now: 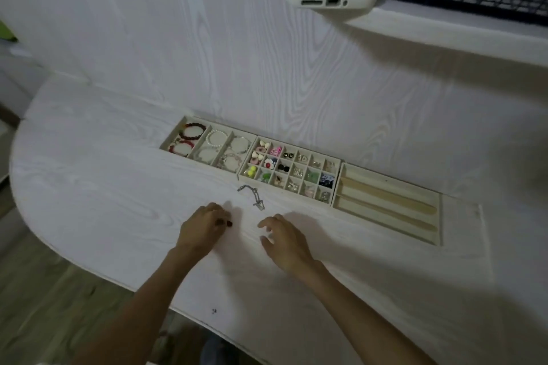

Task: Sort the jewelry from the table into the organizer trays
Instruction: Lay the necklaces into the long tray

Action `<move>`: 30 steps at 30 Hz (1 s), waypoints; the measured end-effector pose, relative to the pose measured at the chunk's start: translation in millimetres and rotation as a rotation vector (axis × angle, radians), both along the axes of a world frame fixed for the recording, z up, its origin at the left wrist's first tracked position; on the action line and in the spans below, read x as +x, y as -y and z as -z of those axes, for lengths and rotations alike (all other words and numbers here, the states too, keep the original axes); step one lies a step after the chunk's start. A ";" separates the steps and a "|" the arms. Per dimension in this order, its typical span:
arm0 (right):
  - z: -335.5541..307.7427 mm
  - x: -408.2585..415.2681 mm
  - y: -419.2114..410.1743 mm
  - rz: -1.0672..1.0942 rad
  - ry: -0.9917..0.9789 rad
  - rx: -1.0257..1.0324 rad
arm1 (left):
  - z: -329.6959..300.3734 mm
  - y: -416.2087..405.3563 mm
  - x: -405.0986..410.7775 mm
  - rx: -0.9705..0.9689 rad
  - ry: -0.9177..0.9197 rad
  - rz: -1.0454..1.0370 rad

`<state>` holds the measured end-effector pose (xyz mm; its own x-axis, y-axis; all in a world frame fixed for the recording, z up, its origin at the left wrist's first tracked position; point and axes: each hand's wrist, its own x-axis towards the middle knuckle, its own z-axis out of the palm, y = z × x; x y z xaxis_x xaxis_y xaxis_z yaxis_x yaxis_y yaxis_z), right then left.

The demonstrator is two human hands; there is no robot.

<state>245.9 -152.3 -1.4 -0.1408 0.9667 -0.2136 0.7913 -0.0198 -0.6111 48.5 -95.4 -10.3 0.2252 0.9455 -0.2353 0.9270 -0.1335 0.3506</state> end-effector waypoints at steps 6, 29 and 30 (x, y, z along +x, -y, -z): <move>0.0 -31.2 -32.6 -0.010 -0.044 -0.038 | -2.9 -14.0 -9.9 -0.018 0.056 0.007; -102.9 68.8 -24.3 0.034 -0.353 -0.069 | -81.5 -29.6 61.3 -0.509 0.569 0.397; -113.8 85.0 -19.9 0.056 -0.324 -0.039 | -92.6 -32.1 73.7 -0.522 0.580 0.427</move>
<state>330.9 -132.4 112.4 -0.1541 0.9669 -0.2034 0.5531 -0.0862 -0.8287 122.1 -63.3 82.3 0.7517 0.5577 -0.3521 0.4924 -0.1194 0.8621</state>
